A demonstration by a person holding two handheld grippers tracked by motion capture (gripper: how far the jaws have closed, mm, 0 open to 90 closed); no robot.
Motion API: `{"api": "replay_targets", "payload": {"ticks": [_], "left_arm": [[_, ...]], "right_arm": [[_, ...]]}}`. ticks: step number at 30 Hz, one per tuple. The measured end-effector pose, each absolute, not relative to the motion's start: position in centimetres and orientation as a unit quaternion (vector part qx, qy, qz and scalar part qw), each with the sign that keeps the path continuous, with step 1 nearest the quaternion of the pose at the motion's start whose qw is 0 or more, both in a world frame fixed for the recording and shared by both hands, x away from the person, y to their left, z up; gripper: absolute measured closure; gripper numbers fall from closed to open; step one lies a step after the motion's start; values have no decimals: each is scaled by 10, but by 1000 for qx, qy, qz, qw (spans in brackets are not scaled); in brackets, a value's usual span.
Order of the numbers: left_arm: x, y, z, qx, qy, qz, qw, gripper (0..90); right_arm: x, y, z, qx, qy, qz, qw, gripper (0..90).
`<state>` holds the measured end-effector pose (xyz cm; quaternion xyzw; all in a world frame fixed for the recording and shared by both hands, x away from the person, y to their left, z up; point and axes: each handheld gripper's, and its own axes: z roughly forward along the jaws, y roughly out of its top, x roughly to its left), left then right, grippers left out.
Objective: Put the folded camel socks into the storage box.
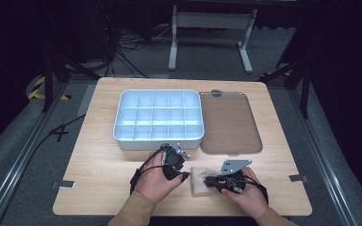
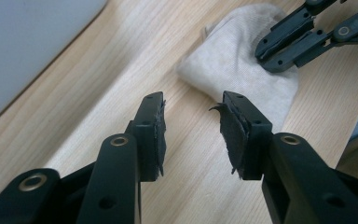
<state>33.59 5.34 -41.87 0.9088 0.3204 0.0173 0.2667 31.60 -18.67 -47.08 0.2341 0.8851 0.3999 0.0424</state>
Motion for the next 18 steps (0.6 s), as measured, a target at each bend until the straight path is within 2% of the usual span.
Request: {"api": "replay_targets", "payload": {"ticks": [9,18], "left_arm": [[337,48,-430,915,317,4,250,615],[338,43,-444,924,301,-4,236,709]], "right_arm": [[316,-187,-471,225,888,399,46,849],[315,-187,-472,224,887,400,49,854]]}}
